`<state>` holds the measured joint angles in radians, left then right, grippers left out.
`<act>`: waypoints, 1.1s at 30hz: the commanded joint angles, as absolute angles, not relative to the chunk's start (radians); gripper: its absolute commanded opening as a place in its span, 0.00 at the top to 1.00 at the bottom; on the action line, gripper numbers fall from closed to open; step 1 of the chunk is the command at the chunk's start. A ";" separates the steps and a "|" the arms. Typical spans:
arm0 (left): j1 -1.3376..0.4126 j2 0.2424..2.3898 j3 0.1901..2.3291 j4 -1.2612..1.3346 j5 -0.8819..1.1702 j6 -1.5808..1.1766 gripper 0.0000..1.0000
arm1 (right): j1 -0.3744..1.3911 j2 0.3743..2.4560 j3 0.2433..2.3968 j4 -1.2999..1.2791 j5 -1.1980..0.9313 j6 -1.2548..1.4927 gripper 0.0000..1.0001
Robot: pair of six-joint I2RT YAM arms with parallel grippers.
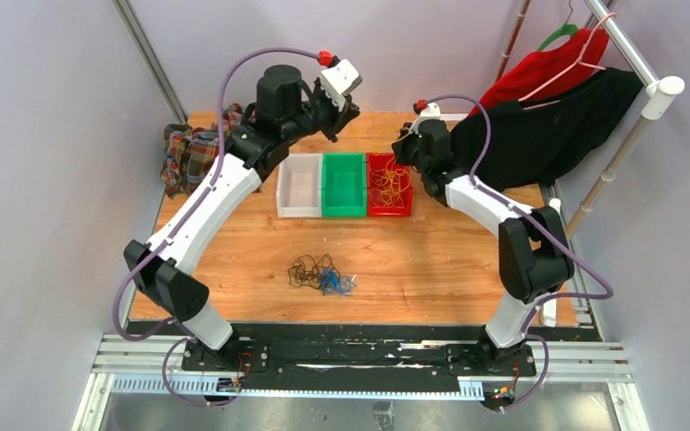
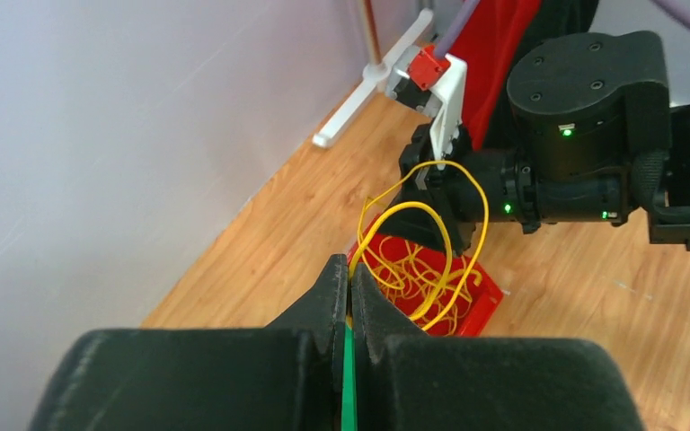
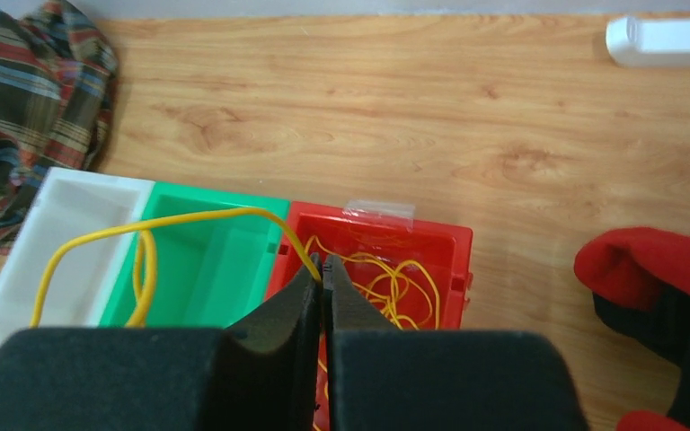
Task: Untangle the cables
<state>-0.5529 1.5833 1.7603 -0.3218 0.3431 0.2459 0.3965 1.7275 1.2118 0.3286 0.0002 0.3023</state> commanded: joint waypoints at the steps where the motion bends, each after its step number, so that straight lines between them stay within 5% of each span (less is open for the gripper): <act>1: -0.558 1.628 1.825 -0.373 0.277 0.255 1.00 | 0.390 1.776 1.264 0.221 0.066 0.320 0.94; 9: -0.559 1.713 1.860 -0.411 0.254 0.225 1.00 | 0.390 1.737 1.222 0.084 0.185 0.312 0.63; 33: -0.713 1.918 2.160 -0.346 0.380 0.100 1.00 | 0.402 1.224 0.772 0.246 0.216 0.401 0.62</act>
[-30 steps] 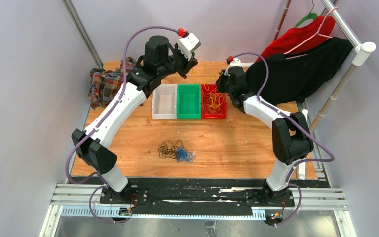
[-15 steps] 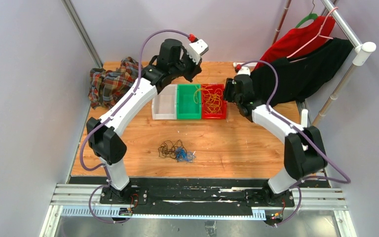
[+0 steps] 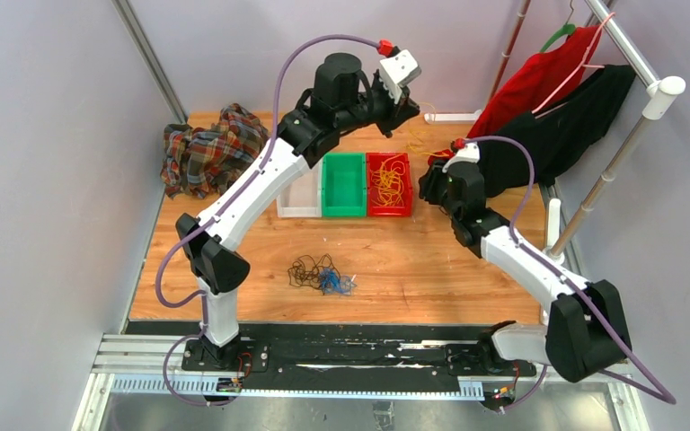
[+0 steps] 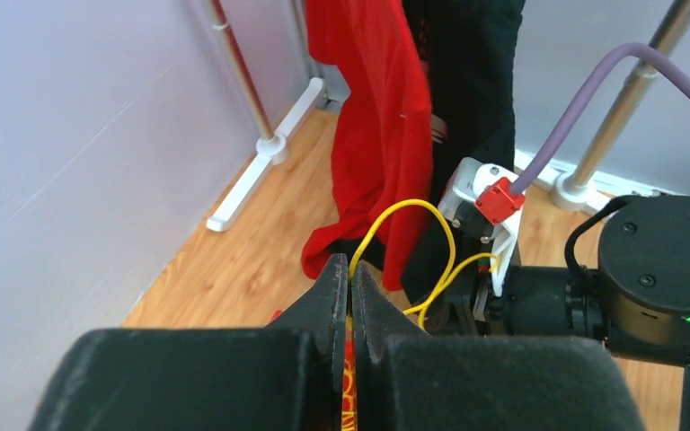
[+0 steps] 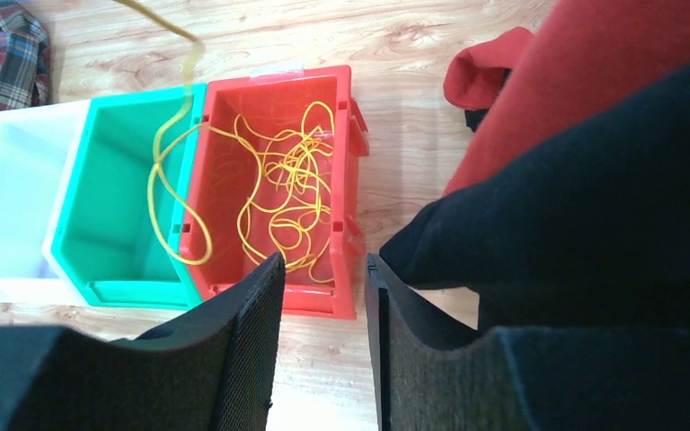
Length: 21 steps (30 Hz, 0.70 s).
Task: Untangle the cables
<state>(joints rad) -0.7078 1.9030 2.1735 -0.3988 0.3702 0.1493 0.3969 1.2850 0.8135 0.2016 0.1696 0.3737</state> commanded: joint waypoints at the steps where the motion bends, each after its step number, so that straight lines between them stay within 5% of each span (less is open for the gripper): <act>1: -0.712 1.917 2.140 -0.336 0.376 0.095 1.00 | 0.402 1.207 0.759 0.249 0.225 0.405 0.62; 12: -0.676 1.923 1.869 -0.228 0.294 0.184 1.00 | 0.402 1.045 0.601 0.275 0.300 0.423 0.66; 21: -0.663 2.065 1.922 -0.303 0.175 0.339 1.00 | 0.402 0.969 0.567 0.231 0.314 0.453 0.69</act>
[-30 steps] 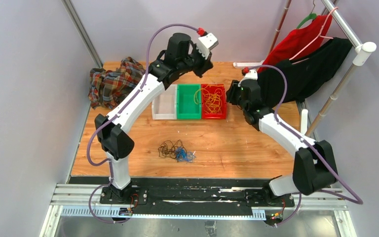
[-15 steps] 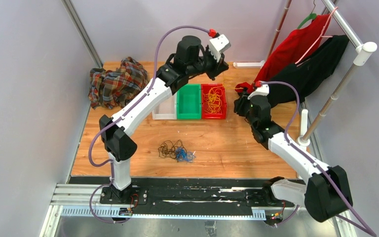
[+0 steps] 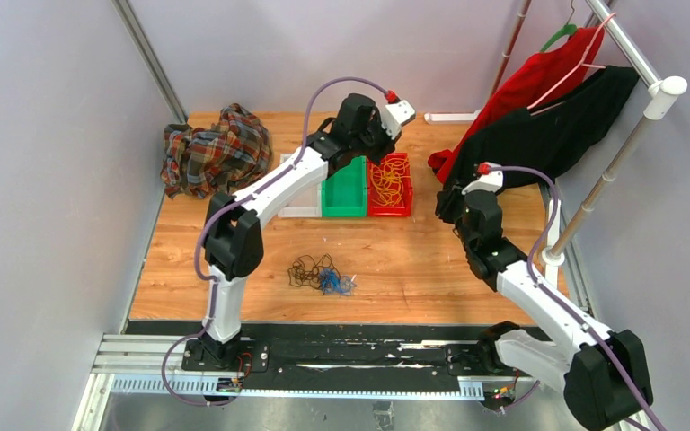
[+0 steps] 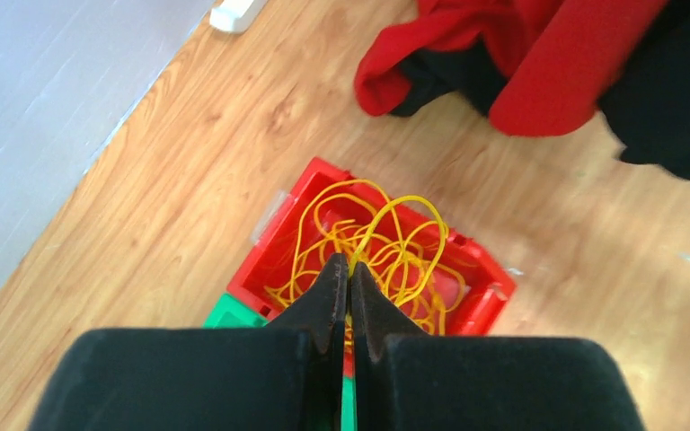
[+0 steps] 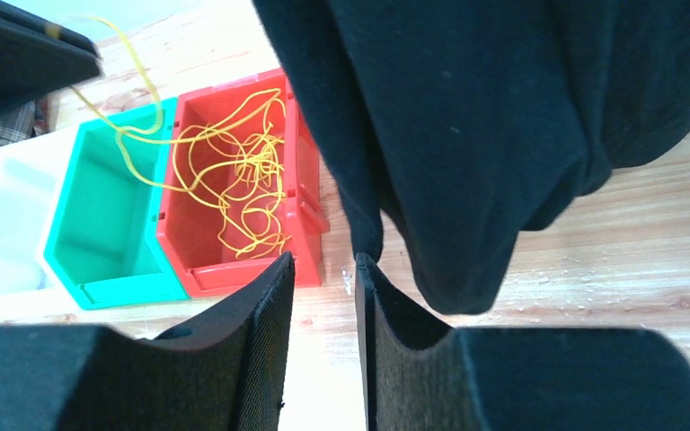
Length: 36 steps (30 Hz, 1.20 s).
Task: Untangle the cables
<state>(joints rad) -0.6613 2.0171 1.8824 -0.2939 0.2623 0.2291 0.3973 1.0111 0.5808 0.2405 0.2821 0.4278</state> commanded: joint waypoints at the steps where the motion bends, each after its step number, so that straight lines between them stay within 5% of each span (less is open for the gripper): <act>1: -0.664 2.075 1.920 -0.304 0.158 0.366 1.00 | 0.402 0.961 0.565 0.222 0.318 0.452 0.69; 33: -0.740 2.307 1.873 -0.246 0.038 0.515 0.99 | 0.402 0.824 0.595 0.089 0.341 0.408 0.72; 36: -0.739 2.287 1.925 -0.318 0.062 0.508 0.78 | 0.402 0.822 0.599 0.088 0.333 0.400 0.72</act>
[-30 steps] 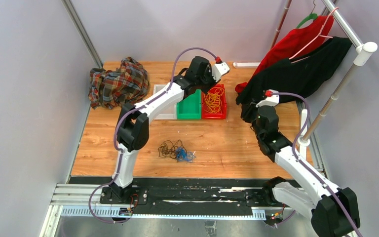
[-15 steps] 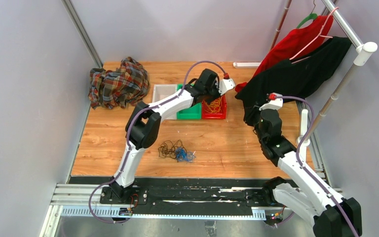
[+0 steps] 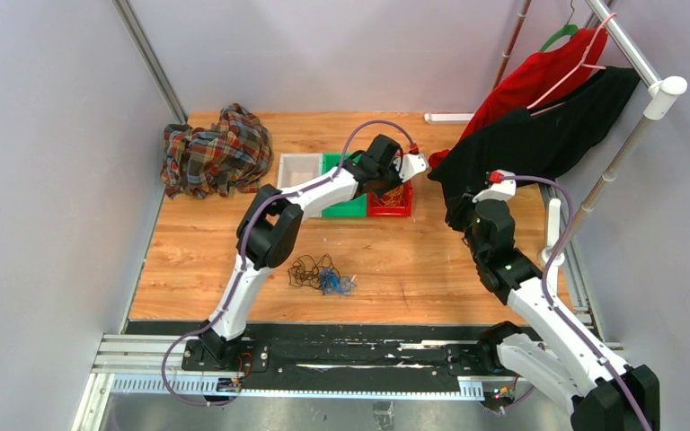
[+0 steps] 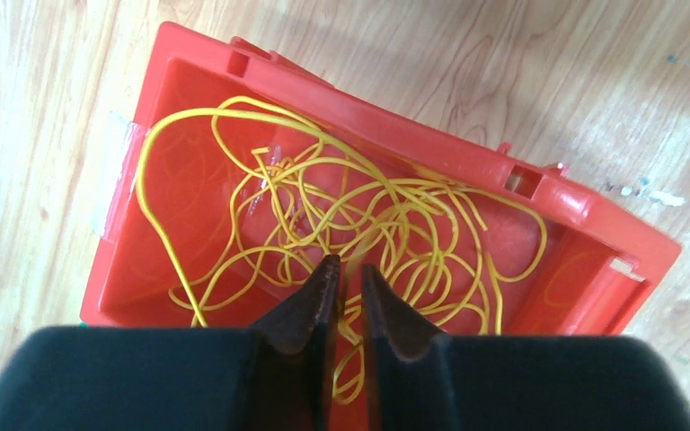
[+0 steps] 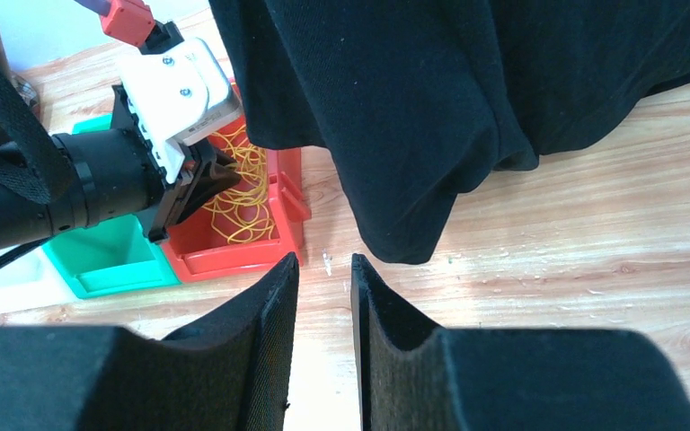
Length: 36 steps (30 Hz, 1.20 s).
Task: Untangle the cables
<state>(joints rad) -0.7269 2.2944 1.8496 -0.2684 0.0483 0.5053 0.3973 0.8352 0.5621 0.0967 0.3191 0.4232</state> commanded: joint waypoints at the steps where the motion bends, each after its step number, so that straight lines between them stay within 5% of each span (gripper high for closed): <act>1: -0.738 2.274 1.943 -0.354 0.091 0.505 0.69 | 0.402 0.820 0.606 0.087 0.331 0.395 0.72; 6: -0.724 2.211 2.039 -0.553 0.264 0.475 0.30 | 0.402 0.805 0.621 0.068 0.322 0.378 0.72; 13: -0.689 2.179 2.107 -0.610 0.327 0.484 0.16 | 0.402 0.793 0.618 0.068 0.310 0.385 0.72; 23: -0.676 2.315 2.147 -0.420 0.241 0.560 0.24 | 0.402 0.807 0.580 0.098 0.304 0.393 0.72; 36: -0.675 2.379 2.050 -0.178 0.167 0.641 0.69 | 0.402 0.838 0.564 0.104 0.277 0.415 0.75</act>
